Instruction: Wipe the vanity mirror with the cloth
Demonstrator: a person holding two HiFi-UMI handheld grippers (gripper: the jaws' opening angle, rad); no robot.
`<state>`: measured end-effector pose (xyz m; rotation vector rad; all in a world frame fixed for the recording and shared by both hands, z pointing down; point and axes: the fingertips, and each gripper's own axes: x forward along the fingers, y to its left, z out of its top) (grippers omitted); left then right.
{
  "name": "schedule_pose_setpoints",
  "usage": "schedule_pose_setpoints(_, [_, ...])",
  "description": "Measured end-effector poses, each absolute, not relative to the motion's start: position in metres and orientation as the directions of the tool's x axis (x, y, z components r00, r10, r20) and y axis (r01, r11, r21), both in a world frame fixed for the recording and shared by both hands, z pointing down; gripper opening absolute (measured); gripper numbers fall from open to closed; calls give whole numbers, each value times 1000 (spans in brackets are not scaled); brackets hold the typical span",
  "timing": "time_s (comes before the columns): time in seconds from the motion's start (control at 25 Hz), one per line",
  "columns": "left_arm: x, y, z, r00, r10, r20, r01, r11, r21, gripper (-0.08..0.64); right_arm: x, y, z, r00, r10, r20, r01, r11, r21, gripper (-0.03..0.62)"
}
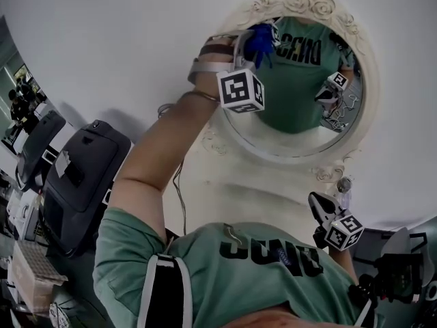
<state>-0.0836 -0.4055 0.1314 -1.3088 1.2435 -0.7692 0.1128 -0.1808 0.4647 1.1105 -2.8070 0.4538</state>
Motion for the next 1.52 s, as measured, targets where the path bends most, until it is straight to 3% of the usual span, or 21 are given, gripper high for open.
schedule_pose_setpoints(0.2, [-85, -417, 141, 219, -942, -252, -186, 214, -959, 89, 115, -181, 466, -728, -657, 195, -685, 688, -238, 8])
schedule_pose_setpoints(0.44, [-86, -414, 152, 233, -953, -196, -205, 148, -967, 84, 113, -175, 466, -730, -653, 202, -683, 689, -242, 8])
schedule_pose_setpoints(0.68, [-104, -416, 252, 215, -966, -143, -128, 117, -985, 81, 113, -170, 473, -732, -642, 230, -682, 687, -252, 8])
schedule_pose_setpoints(0.84, [-108, -417, 363, 184, -983, -19, 12, 21, -1000, 83, 115, -170, 474, -729, -642, 239, -685, 684, -252, 8])
schedule_pose_setpoints(1.04, [-115, -412, 486, 175, -970, 171, 93, -157, -983, 86, 111, -166, 476, -732, -630, 259, -681, 688, -252, 8])
schedule_pose_setpoints(1.52, [-95, -410, 566, 115, -904, 411, 18, -412, -911, 84, 110, -164, 481, -736, -626, 259, -677, 692, -251, 8])
